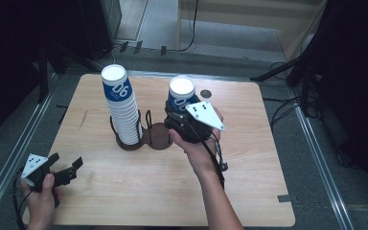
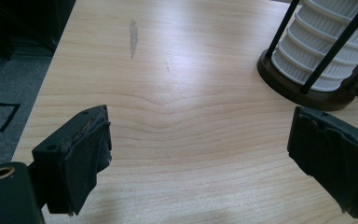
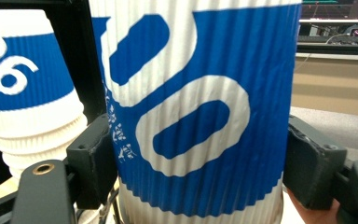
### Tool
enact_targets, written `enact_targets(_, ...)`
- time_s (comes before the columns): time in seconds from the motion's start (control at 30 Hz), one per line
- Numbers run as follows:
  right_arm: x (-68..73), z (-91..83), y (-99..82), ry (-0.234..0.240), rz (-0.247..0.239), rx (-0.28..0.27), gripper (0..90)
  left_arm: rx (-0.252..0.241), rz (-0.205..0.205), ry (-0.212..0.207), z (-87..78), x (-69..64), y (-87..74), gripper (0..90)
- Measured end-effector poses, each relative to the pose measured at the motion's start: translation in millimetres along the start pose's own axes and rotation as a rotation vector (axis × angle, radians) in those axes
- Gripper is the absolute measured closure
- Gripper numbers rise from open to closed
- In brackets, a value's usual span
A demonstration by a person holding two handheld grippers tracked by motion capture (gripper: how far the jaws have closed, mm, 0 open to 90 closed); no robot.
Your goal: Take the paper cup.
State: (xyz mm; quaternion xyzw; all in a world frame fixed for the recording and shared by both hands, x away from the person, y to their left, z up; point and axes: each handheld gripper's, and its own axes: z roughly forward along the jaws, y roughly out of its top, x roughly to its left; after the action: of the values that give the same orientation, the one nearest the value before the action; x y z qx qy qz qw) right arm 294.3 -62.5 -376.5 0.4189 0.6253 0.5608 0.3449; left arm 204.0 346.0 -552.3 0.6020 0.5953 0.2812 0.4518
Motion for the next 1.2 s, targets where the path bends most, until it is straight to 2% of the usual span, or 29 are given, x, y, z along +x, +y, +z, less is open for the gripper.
enact_targets(0.77, -25.2, -24.2, -40.5, -0.040, 0.018, 0.046, 22.0, -0.013, 0.011, 0.006, -0.2, -2.1, -0.5, 6.7)
enact_targets(1.13, -32.8, -32.8, -62.5, -0.055, 0.015, 0.073, 21.9, -0.010, 0.027, 0.008, -0.5, -3.5, -0.7, 6.7)
enact_targets(1.2, -34.4, -34.3, -66.9, -0.061, 0.019, 0.079, 21.9, -0.020, 0.040, 0.021, -1.1, -4.4, -1.0, 6.7)
